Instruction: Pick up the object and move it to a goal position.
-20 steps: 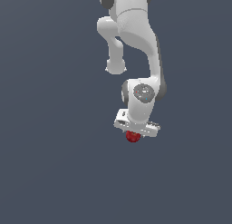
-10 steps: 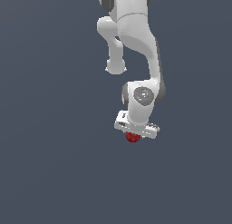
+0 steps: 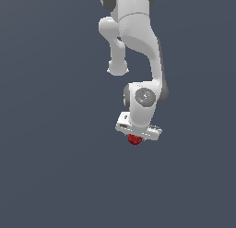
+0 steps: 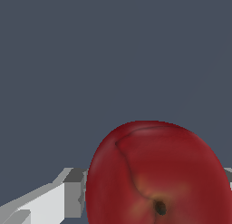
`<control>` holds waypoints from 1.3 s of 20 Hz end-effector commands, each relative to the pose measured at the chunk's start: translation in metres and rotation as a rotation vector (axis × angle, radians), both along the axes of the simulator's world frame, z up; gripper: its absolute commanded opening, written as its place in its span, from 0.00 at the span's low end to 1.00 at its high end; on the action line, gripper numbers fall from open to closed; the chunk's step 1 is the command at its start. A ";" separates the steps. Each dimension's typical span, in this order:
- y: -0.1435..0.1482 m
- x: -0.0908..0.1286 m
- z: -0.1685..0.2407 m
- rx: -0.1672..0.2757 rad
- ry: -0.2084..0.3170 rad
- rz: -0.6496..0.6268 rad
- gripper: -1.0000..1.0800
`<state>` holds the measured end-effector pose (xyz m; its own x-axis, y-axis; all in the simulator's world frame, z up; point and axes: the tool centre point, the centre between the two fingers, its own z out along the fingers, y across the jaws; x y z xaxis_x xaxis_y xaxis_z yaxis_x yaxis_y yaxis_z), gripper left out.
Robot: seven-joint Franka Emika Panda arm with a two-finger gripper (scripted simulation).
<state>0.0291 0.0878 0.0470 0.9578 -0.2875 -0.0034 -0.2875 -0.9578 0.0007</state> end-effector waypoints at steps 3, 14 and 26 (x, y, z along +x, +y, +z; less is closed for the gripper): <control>-0.016 -0.001 0.010 0.000 -0.003 -0.001 0.00; -0.118 -0.012 0.072 0.001 -0.003 -0.002 0.00; -0.214 -0.018 0.130 0.001 -0.003 -0.002 0.00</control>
<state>0.0106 -0.1198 0.1713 0.9565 -0.2916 -0.0017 -0.2916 -0.9565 -0.0002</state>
